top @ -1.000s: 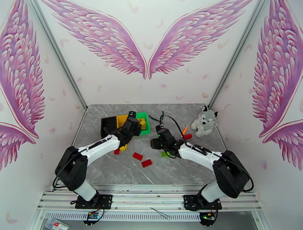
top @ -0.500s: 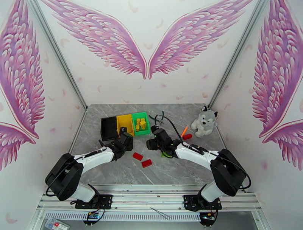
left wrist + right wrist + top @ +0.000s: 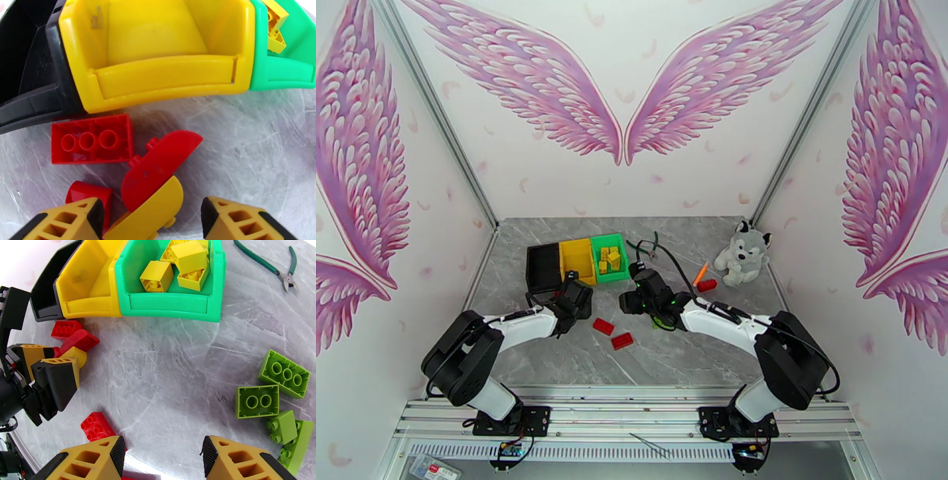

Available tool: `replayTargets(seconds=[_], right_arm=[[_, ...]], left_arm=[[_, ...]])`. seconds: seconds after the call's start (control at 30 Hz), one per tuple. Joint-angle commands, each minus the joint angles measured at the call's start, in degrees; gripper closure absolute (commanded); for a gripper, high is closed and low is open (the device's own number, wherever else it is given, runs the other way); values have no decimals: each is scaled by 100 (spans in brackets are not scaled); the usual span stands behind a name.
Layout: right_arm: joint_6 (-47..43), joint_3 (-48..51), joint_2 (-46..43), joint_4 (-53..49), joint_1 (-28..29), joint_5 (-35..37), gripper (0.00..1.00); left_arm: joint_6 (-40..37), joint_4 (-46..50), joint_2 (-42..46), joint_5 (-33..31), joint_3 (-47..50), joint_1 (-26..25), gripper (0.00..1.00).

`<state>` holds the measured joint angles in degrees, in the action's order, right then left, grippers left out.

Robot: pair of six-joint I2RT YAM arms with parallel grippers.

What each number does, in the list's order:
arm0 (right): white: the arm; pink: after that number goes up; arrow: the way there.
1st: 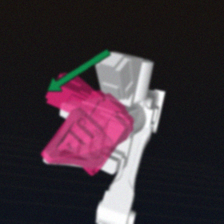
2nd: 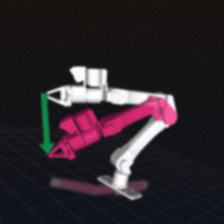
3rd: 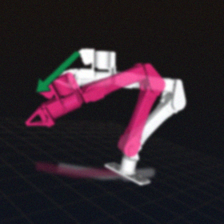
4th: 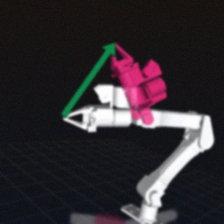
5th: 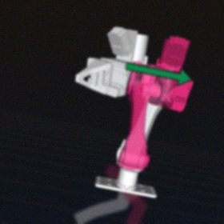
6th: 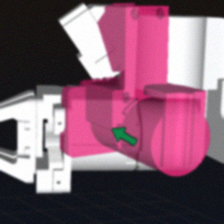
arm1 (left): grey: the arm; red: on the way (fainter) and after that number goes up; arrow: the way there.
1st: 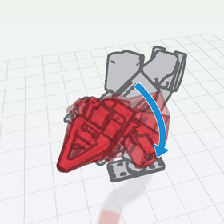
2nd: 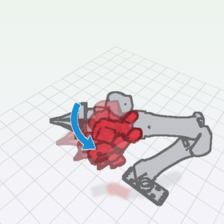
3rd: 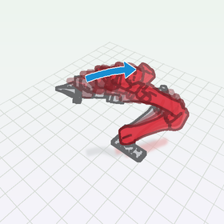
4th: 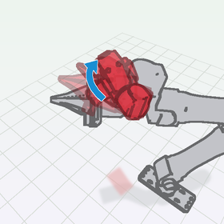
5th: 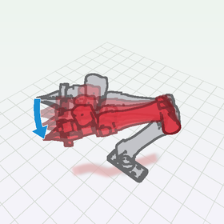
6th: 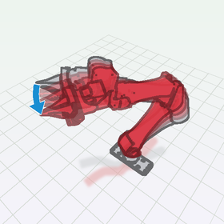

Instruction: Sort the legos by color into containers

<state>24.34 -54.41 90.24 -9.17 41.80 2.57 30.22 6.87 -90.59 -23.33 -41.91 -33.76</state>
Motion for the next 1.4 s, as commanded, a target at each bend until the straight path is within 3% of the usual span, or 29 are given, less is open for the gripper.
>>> replayTargets(seconds=[0.0,0.4,0.8,1.03,1.17,1.37], right_arm=[[10,27,-93,-15,56,112,41],[27,71,-66,52,56,169,42],[1,114,-74,41,56,243,42],[33,173,-138,10,45,463,45],[105,203,-190,-40,6,694,47],[237,207,-157,-16,-149,667,49]], left_arm=[[24,-128,-81,111,116,27,30],[-33,-111,-173,285,39,-230,45],[-23,-58,-854,-95,-411,-193,46],[-68,100,-889,-83,-603,-192,67],[-180,122,-619,258,-631,-270,79],[-460,128,-137,898,-899,-282,82]])
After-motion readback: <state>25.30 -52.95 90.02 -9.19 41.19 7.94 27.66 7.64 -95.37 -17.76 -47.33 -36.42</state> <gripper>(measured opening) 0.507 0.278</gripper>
